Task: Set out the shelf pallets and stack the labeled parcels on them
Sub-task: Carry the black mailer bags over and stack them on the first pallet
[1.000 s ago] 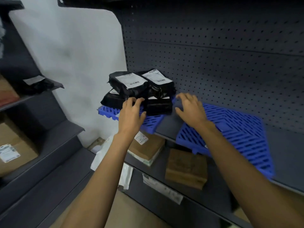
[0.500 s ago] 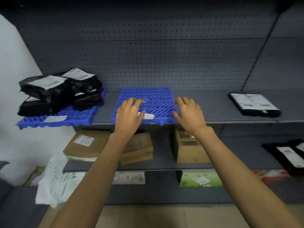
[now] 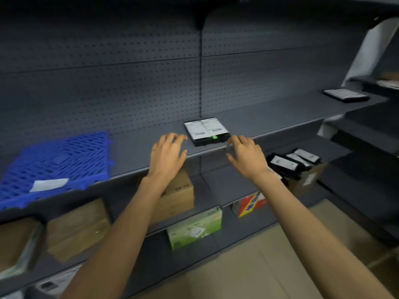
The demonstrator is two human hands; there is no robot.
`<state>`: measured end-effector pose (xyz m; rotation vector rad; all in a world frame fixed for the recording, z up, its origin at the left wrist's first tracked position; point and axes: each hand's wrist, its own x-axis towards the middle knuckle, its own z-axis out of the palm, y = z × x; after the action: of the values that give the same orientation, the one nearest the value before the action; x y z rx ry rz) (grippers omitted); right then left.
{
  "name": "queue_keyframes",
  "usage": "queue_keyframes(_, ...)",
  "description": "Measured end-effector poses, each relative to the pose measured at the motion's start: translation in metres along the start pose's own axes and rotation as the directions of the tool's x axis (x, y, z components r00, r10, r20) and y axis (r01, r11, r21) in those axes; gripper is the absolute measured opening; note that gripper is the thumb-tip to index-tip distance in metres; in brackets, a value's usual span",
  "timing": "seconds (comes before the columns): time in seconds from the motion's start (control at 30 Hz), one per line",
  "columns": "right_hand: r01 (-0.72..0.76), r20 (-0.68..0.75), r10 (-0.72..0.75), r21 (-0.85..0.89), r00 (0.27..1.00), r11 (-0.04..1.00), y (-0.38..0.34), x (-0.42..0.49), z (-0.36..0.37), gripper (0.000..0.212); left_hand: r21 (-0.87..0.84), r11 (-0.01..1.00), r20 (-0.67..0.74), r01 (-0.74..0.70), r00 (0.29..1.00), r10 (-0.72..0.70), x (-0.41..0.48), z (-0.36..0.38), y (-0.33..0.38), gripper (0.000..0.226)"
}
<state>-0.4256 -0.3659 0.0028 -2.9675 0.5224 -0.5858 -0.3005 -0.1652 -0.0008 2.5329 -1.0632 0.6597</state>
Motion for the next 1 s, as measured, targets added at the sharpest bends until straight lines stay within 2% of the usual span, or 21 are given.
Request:
queue_keyframes(0.23, -0.128, -0.011, 0.128, -0.061, 0.992, 0.99, 0.171, -0.032, -0.029, 0.036, -0.051, 0.989, -0.007, -0.142, 0.99, 0.142, 0.061, 0.062, 0.153, 0.036)
queue_keyframes(0.43, -0.24, -0.037, 0.238, -0.079, 0.971, 0.968, 0.282, -0.049, -0.05, 0.034, -0.114, 0.967, 0.023, -0.227, 0.973, 0.231, 0.108, 0.111, 0.258, 0.037)
queue_keyframes(0.63, -0.343, -0.011, 0.344, -0.116, 0.939, 0.932, 0.374, -0.045, -0.044, 0.033, -0.191, 0.926, 0.036, -0.325, 0.941, 0.337, 0.158, 0.171, 0.345, 0.037)
queue_keyframes(1.0, -0.421, 0.1, 0.438, -0.157, 0.893, 0.893, 0.532, 0.022, 0.004, 0.037, -0.281, 0.875, 0.119, -0.395, 0.89, 0.44, 0.251, 0.322, 0.461, 0.04)
